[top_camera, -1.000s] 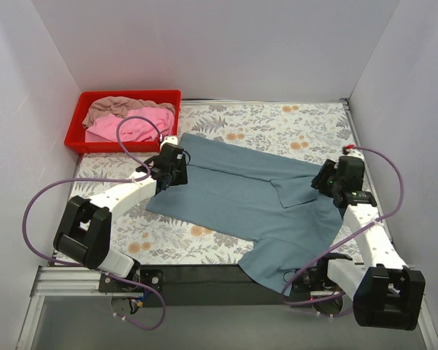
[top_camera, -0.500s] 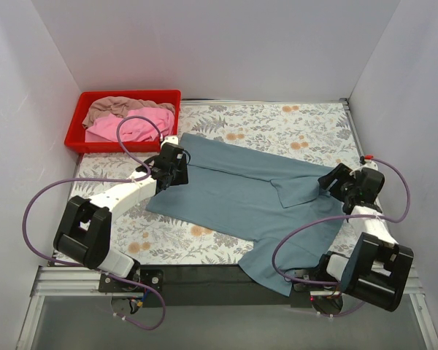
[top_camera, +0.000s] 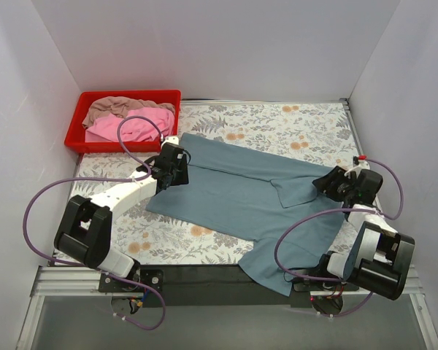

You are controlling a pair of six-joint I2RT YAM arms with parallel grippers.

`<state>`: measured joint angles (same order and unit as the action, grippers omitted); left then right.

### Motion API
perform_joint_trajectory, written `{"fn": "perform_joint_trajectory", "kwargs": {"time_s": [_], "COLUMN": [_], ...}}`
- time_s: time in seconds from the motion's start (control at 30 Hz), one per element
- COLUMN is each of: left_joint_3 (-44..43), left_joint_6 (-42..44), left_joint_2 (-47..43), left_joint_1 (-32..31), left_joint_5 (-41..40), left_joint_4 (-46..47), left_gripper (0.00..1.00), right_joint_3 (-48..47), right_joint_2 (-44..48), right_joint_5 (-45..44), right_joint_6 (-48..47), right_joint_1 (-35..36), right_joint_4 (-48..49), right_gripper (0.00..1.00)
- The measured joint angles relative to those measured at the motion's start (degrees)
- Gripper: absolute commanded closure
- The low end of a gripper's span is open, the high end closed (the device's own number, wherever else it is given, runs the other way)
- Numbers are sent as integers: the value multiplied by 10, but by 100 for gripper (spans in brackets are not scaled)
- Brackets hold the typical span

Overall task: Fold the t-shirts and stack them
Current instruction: Fold the tshirt

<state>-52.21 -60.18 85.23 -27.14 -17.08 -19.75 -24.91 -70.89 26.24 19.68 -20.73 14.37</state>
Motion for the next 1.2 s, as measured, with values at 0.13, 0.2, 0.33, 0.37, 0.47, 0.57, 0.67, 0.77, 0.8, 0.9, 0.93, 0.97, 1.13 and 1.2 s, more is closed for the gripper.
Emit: {"fn": "perform_joint_trajectory", "kwargs": {"time_s": [0.13,0.2,0.33,0.37,0.47,0.57,0.67,0.77,0.8,0.9,0.93,0.97,1.13,1.2], "left_joint_3": [0,0,0,0,0,0,0,0,0,0,0,0,-1,-2], "left_joint_6": [0,0,0,1,2,2,2,2,2,2,2,2,2,2], "left_joint_2": [4,5,5,5,5,5,5,5,5,5,5,5,6,6], "left_joint_1": [0,0,0,0,0,0,0,0,0,0,0,0,0,0], "left_joint_5": [1,2,6,6,7,8,9,11,11,12,13,13,16,17], "left_joint_4": [0,-1,-2,-3,-3,-3,-4,-4,-4,-4,-4,-4,-4,-4], "left_gripper": [47,47,47,47,47,47,47,47,47,47,47,47,47,47], "right_joint_3": [29,43,60,60,60,59,52,33,28,21,21,21,48,64], "right_joint_2": [28,48,83,89,106,130,153,171,176,189,192,195,203,208], "right_joint_5": [24,31,39,40,44,42,26,3,-3,-17,-22,-26,-23,-23], "right_joint_6": [10,18,33,39,54,67,76,90,95,110,116,122,153,160], "right_joint_1": [-1,-1,-2,-2,-2,-2,-2,-2,-2,-2,-2,-2,-1,2], "right_joint_4": [4,4,0,-3,-14,-43,-92,-152,-168,-209,-223,-238,-268,-283], "right_gripper": [55,65,81,84,90,92,92,91,89,87,87,87,77,67]}}
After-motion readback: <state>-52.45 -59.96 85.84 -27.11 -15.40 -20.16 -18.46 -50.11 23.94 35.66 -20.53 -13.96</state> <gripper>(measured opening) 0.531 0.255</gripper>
